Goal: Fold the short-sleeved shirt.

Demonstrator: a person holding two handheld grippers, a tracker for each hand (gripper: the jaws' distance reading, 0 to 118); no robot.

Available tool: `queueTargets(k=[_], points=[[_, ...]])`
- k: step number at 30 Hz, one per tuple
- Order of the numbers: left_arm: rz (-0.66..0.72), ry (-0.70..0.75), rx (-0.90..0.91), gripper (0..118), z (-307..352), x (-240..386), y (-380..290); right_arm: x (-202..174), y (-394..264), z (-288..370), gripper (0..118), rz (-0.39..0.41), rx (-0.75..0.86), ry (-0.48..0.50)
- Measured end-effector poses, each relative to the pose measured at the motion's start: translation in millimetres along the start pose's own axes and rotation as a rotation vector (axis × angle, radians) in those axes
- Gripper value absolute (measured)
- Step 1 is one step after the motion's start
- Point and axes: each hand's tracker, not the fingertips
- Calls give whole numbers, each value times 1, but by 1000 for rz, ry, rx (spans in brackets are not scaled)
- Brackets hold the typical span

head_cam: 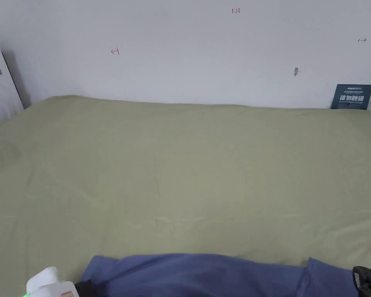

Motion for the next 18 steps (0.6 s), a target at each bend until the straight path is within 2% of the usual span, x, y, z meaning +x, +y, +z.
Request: queueTargets(k=[1, 2, 3, 4, 5, 8, 12, 18], points=[[14, -44, 10, 7, 2, -4, -1, 1, 0, 0, 0, -9, 0, 5], [87, -182, -9, 7, 1, -12, 0, 3, -1, 1, 0, -26, 1, 14], [173, -153, -23, 7, 4, -14, 1, 3, 0, 2, 0, -39, 0, 22], [208, -201, -29, 7, 8, -15, 2, 4, 0, 3, 0, -49, -4, 27], [180, -232, -14, 7, 13, -10, 3, 5, 1, 4, 0, -55, -8, 31], [19, -155, 60, 7, 36, 2, 8, 9, 0, 9, 0, -55, -3, 26], [-96, -134, 175, 7, 73, 30, 2, 16, 2, 17, 0, -69, 11, 3], [-444, -194, 251, 7, 92, 101, -33, 24, 2, 22, 0, -89, 31, -13]])
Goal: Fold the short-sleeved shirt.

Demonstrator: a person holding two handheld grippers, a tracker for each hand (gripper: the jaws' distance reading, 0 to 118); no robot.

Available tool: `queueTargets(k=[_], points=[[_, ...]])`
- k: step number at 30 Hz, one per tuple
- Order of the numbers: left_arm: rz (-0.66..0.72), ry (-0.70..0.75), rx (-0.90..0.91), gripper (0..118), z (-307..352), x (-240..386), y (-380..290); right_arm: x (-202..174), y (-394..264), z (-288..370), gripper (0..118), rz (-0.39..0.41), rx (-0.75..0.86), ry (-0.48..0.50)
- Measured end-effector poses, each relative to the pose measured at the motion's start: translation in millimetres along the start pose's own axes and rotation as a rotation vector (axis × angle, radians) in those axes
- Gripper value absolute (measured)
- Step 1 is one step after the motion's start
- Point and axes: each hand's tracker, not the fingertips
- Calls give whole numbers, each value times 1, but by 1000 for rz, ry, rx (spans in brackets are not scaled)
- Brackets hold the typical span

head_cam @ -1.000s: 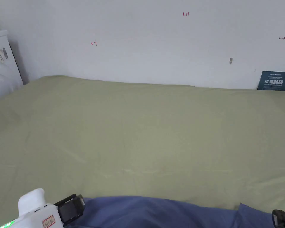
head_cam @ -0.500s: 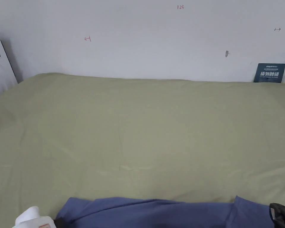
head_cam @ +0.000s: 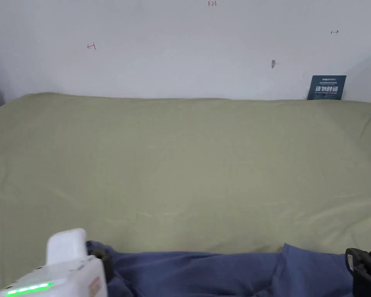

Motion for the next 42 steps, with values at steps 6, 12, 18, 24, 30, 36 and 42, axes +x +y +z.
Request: queueTargets(k=[6, 12, 18, 24, 30, 36, 42], points=[[-219, -211, -63, 7, -15, 96, -34, 6, -3, 4, 0, -5, -9, -19], [-453, -329, -62, 42, -33, 158, -75, 12, -9, 5, 0, -9, -30, -34], [-238, -483, -150, 82, -31, 140, -68, 10, -14, 3, 0, -7, -53, -29], [165, -449, -40, 13, -31, 40, -38, 6, -16, -1, 0, 2, -66, -14], [383, -517, -154, 0, -82, 12, -55, 1, -18, 0, 0, 11, -72, 10], [330, -524, -286, 0, -104, 57, -90, 2, -14, 8, 0, 9, -69, 6], [360, -593, -262, 0, -86, 95, -112, -4, -9, 15, 0, 38, -67, 11]])
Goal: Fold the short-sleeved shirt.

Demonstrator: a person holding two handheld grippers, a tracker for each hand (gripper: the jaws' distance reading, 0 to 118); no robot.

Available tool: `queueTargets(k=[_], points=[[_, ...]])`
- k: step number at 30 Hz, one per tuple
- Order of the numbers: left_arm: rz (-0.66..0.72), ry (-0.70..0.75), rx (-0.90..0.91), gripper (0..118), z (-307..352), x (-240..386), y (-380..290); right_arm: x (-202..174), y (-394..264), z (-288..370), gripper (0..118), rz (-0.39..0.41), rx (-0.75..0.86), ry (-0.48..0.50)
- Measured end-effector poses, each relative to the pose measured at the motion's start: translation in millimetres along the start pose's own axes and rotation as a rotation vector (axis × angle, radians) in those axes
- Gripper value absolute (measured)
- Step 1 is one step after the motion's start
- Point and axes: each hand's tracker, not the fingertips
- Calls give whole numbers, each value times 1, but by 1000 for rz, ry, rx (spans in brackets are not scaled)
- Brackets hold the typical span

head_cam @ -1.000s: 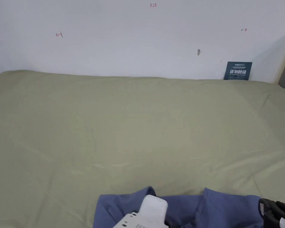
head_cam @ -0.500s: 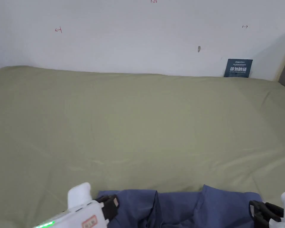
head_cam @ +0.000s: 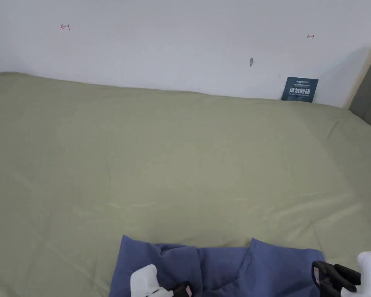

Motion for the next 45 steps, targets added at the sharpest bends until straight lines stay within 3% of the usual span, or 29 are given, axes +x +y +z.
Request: queueTargets(k=[7, 8, 9, 10, 11, 12, 14, 17, 21, 24, 26, 28, 29, 30, 31, 32, 33, 37, 41, 45], points=[[20, -45, -77, 0, -12, 2, 2, -12, -1, -8, 0, 15, -16, 27], [30, -59, -84, 8, -4, 0, 10, -13, -1, -8, 0, 22, -15, 31], [30, -75, -81, 27, 8, -3, 20, -14, -1, -8, 0, 26, -15, 35], [21, -102, -62, 69, 21, -4, 31, -14, -1, -8, 0, 29, -15, 38], [-12, -143, -28, 94, 38, -8, 45, -14, -1, -9, 0, 29, -14, 41], [-41, -157, -14, 105, 52, -13, 57, -14, 0, -10, 0, 28, -14, 43], [-70, -88, 45, 105, 85, -28, 82, -14, 1, -13, 0, 23, -13, 51], [27, -1, 69, 104, 107, -62, 109, -16, 3, -17, 0, 24, -11, 60], [212, -15, -120, 104, 90, -98, 118, -18, 4, -17, 0, 35, -14, 75], [201, -39, -230, 104, 59, -101, 105, -17, 4, -16, 0, 31, -11, 78], [139, -78, -181, 104, 55, -90, 99, -15, 4, -16, 0, 24, -13, 71], [161, -64, -189, 101, 54, -86, 100, -13, 4, -15, 0, 20, -16, 67], [199, -64, -189, 98, 56, -88, 101, -12, 3, -14, 0, 20, -18, 67], [219, -76, -194, 82, 59, -90, 104, -12, 3, -14, 0, 19, -18, 67], [219, -78, -196, 15, 61, -92, 104, -12, 2, -14, 0, 18, -18, 67], [212, -18, -196, 8, 62, -91, 103, -12, 1, -14, 0, 15, -21, 66], [201, 34, -171, 8, 61, -92, 103, -11, 0, -14, 0, 12, -21, 67], [223, -8, -129, 8, 67, -90, 105, -8, -2, -14, 0, -10, -29, 74], [240, -38, 5, 8, 106, -88, 129, -3, 1, -11, 0, 6, -20, 55], [160, 45, 114, 8, 163, -78, 159, 7, 5, -7, 0, -10, -1, 36]])
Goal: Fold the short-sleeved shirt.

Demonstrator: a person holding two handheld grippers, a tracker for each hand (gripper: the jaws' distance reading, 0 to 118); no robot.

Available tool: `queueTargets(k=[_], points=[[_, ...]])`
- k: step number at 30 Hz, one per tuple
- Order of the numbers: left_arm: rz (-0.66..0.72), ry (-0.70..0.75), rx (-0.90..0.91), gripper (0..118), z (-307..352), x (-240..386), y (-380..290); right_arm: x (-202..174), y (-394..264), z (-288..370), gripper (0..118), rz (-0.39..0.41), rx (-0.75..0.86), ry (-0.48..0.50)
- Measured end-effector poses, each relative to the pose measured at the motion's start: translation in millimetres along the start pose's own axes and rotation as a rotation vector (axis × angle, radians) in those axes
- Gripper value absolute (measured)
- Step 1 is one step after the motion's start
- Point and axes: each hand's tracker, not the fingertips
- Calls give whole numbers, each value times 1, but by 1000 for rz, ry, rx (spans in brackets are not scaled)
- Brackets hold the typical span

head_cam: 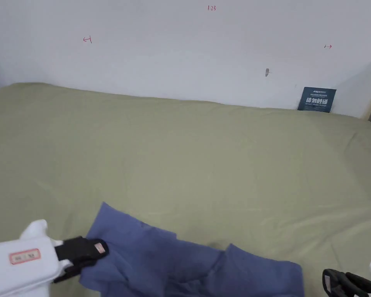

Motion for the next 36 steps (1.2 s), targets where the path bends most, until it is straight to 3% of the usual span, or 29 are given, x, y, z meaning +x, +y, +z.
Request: queueTargets(k=[6, 10, 21, 22, 24, 25, 28, 31, 34, 36], points=[[-200, 306, 109, 8, 44, 57, 10, 5, 3, 0, 0, -16, 9, -19], [-264, 243, 64, 8, 14, 93, -14, 3, 0, 4, 0, -11, 6, -12], [-476, 119, -271, 10, -134, 181, -130, 9, -10, 17, 0, -28, -1, -17], [-501, 126, -308, 19, -143, 183, -139, 10, -10, 18, 0, -31, -1, -18], [-505, 82, -393, 65, -160, 176, -151, 11, -10, 17, 0, -37, -1, -24], [-464, 28, -432, 79, -165, 172, -158, 11, -10, 17, 0, -43, 0, -28], [-312, -163, -436, 78, -156, 157, -156, 11, -10, 14, 0, -50, -7, -21], [-300, -305, -358, 78, -126, 142, -133, 7, -11, 13, 0, -36, -13, -10], [-267, -205, -216, 77, -103, 114, -104, 2, -12, 9, 0, -30, -19, -1], [-169, -119, -163, 73, -99, 88, -90, 0, -12, 7, 0, -30, -20, 9]])
